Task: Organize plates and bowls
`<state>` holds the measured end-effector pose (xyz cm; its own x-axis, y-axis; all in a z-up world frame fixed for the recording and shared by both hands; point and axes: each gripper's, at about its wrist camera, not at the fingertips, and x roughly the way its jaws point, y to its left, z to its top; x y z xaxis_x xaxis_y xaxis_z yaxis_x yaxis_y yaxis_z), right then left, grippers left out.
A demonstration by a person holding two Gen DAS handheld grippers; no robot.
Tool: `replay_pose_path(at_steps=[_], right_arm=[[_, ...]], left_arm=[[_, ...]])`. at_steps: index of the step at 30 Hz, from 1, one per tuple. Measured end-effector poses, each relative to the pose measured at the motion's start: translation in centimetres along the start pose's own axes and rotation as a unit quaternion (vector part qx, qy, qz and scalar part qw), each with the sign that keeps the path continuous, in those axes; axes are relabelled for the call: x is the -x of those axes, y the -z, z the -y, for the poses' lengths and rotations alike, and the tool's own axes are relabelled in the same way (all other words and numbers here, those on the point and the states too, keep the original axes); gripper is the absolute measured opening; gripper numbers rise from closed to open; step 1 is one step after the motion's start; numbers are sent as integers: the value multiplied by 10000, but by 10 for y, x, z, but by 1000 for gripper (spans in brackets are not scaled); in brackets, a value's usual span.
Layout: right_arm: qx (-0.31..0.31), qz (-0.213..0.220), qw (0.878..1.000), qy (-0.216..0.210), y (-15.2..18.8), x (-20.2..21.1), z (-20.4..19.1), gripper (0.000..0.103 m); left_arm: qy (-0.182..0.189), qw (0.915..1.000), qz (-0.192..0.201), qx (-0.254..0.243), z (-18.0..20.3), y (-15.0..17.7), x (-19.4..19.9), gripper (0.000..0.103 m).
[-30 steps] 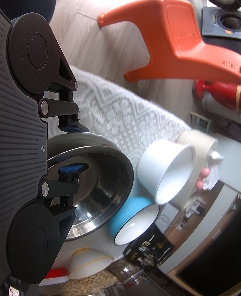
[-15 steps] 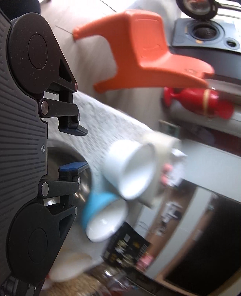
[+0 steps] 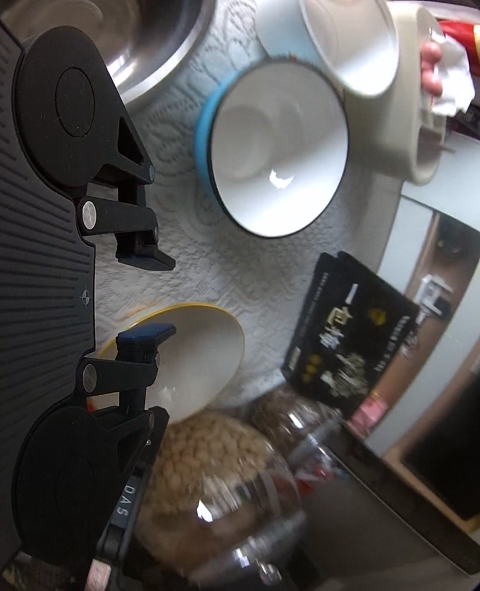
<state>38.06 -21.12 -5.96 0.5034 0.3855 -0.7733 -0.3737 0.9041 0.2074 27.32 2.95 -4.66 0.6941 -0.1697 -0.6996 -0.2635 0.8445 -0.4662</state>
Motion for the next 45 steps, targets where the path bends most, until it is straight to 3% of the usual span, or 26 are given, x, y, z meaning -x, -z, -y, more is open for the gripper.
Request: replay_pose_path(at_steps=[6, 11, 17, 27, 33, 45], right_arm=[[145, -172, 9996, 154, -9, -39, -3, 66], [-81, -541, 9981, -266, -11, -58, -4, 64], [-57, -411, 9988, -262, 1, -49, -18, 65], [96, -718, 9927, -962, 44, -13, -60, 70], [277, -414, 9932, -1053, 67, -2, -82, 72], [276, -43, 9928, -1167, 78, -2, -75, 72]], left_arm=[[97, 9995, -220, -223, 13, 0, -38, 35], [85, 9984, -494, -258, 17, 3, -58, 32], [138, 9978, -543, -345, 11, 12, -40, 31], [-137, 9975, -639, -270, -22, 52, 24, 32], [-159, 9976, -633, -213, -38, 69, 45, 32], [-231, 9982, -541, -136, -34, 75, 52, 32]])
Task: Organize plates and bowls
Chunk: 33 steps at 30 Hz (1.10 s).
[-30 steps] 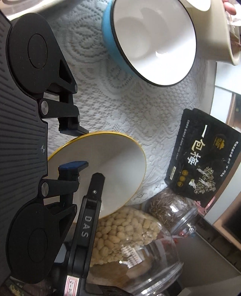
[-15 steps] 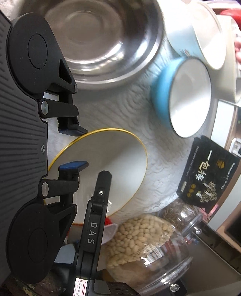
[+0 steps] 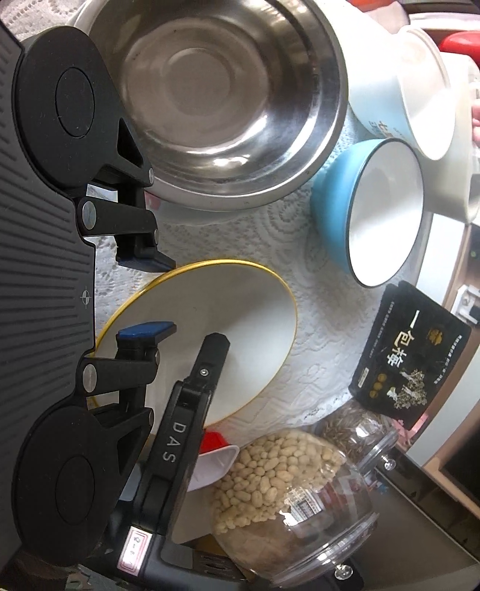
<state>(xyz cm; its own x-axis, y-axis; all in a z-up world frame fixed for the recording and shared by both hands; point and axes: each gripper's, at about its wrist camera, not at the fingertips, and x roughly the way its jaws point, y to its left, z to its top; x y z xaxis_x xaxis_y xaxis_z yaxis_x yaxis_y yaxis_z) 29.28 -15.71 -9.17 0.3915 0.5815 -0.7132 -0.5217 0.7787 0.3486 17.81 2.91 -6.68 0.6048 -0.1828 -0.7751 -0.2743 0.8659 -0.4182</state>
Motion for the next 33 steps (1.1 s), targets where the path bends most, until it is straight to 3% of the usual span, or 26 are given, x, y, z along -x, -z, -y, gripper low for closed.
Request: replay_pose_path(at_steps=[18, 24, 27, 31, 33], right_arm=[[1, -6, 10000, 3, 6, 0, 0, 72], [-95, 203, 9997, 54, 4, 6, 4, 76], [-207, 357, 9990, 181, -2, 14, 8, 76], [-253, 596, 9978, 125, -28, 40, 8, 78], [-135, 584, 9979, 235, -51, 45, 2, 78]], left_arm=[[-83, 9999, -47, 38, 4, 4, 0, 32], [58, 9995, 259, 177, -3, -1, 18, 31], [85, 9989, 391, 265, -12, -18, 25, 31], [400, 9957, 664, 516, -42, -62, 36, 28], [89, 9948, 806, 611, -59, -83, 39, 28]])
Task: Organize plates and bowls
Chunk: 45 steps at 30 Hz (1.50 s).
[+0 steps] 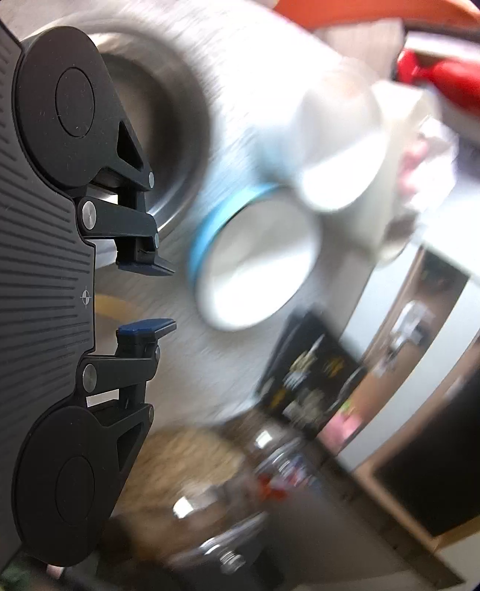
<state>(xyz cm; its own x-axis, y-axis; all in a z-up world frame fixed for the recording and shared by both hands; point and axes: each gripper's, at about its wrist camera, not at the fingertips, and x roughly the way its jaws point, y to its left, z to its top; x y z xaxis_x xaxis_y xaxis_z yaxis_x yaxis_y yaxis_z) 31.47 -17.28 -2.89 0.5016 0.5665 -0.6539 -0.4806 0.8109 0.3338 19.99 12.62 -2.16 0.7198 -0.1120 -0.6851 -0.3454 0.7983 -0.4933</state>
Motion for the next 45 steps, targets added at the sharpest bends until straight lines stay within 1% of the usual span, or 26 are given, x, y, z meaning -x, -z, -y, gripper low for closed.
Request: replay_pose_path(at_steps=[1, 3, 4, 6, 8, 10, 12, 14, 16, 18, 19, 21, 22, 24, 27, 29, 34, 35, 36, 38, 42, 45], right_arm=[[93, -34, 9999, 67, -12, -2, -5, 79], [192, -158, 9995, 175, -38, -13, -16, 78], [176, -285, 9993, 137, -50, -21, -21, 78], [117, -633, 9978, -124, -69, -45, -33, 78], [45, -940, 9954, -187, -78, -71, -45, 78], [3, -1245, 9919, -260, -81, -98, -55, 78], [-28, -1520, 9880, -275, -80, -123, -65, 77], [95, -1688, 9855, -167, -78, -146, -77, 59], [172, -1790, 9836, -153, -77, -164, -84, 57], [157, -1924, 9809, -245, -77, -182, -87, 54], [126, -1995, 9793, -303, -78, -190, -87, 51], [29, -2107, 9769, -357, -80, -201, -85, 50], [-6, -2125, 9764, -388, -81, -203, -84, 50], [-63, -2122, 9762, -452, -82, -199, -80, 50], [7, -1989, 9792, -407, -84, -180, -67, 51], [-27, -1910, 9812, -276, -85, -168, -52, 54], [-380, -1838, 9822, 47, -86, -142, 4, 54], [-482, -1834, 9818, 89, -85, -140, 14, 54], [-563, -1828, 9815, 51, -84, -138, 23, 54], [-665, -1826, 9809, 59, -81, -139, 37, 54], [-999, -1899, 9767, 42, -74, -152, 59, 56], [-1190, -2034, 9718, -11, -68, -163, 66, 61]], left_arm=[[-213, 9998, -53, 17, -7, -12, -4, 28], [-383, 9989, -266, 63, -15, -30, -13, 28], [-404, 9985, -371, 40, -18, -37, -19, 28], [-469, 9974, -530, 121, -23, -46, -29, 28], [-517, 9960, -693, 228, -30, -51, -41, 28], [-531, 9952, -769, 288, -34, -53, -51, 30], [-558, 9948, -812, 269, -36, -56, -59, 30], [-601, 9946, -816, 215, -35, -58, -65, 30], [-658, 9943, -829, 148, -35, -63, -70, 30], [-755, 9932, -879, 115, -36, -67, -78, 30], [-792, 9927, -899, 113, -38, -69, -79, 30], [-845, 9915, -985, 121, -39, -73, -86, 31], [-869, 9910, -1016, 107, -38, -74, -87, 31], [-871, 9909, -1029, 69, -34, -76, -88, 35], [-803, 9914, -1035, -61, -18, -76, -91, 37], [-625, 9913, -1156, -80, -4, -73, -99, 38], [-143, 9882, -1509, -233, 35, -58, -131, 37], [-77, 9874, -1561, -246, 40, -55, -138, 37], [-37, 9881, -1508, -295, 46, -53, -142, 37], [-87, 9895, -1395, -357, 52, -53, -147, 37], [-140, 9905, -1350, -211, 49, -58, -152, 34], [-204, 9908, -1321, -201, 47, -61, -153, 34]])
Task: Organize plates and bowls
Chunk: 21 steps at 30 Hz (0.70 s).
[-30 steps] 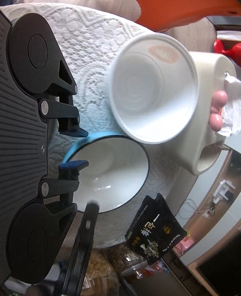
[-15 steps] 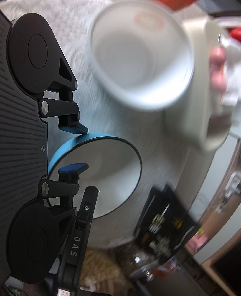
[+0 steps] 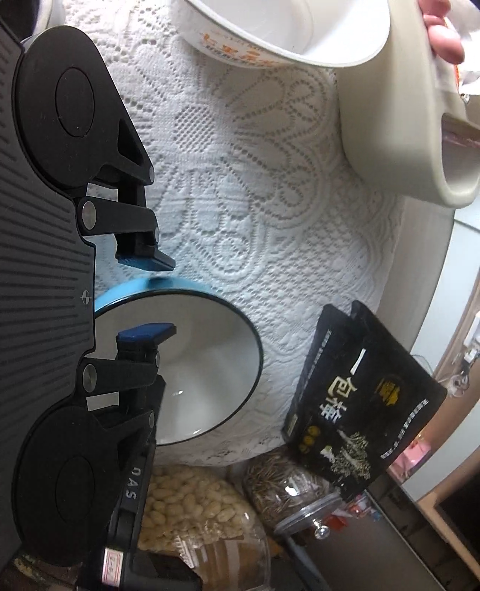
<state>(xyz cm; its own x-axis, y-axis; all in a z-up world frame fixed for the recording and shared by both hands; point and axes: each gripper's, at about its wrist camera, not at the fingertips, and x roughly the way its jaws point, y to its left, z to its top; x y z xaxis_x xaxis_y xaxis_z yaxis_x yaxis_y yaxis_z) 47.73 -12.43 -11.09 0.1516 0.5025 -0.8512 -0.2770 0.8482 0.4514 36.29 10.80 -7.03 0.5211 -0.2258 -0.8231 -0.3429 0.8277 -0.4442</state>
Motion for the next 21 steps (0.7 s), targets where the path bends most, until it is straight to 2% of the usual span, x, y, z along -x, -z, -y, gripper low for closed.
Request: replay_pose_path(at_steps=[3, 7, 10, 14, 21], right_arm=[[68, -3, 10000, 27, 0, -2, -6, 67], [118, -93, 9999, 1, -2, -7, -11, 81], [104, -267, 9995, -116, -8, -11, -12, 93], [-45, -460, 9984, -318, -15, -17, -9, 102], [215, -673, 9972, -262, -18, -21, -15, 103]], left_arm=[[50, 10000, 25, 51, -3, -4, 1, 33], [108, 9999, 91, 43, -7, -5, 6, 33], [82, 9999, 69, 77, -12, -5, 6, 33], [207, 9996, 8, 216, -22, -3, 5, 33], [336, 9991, 51, 268, -24, -3, 9, 33]])
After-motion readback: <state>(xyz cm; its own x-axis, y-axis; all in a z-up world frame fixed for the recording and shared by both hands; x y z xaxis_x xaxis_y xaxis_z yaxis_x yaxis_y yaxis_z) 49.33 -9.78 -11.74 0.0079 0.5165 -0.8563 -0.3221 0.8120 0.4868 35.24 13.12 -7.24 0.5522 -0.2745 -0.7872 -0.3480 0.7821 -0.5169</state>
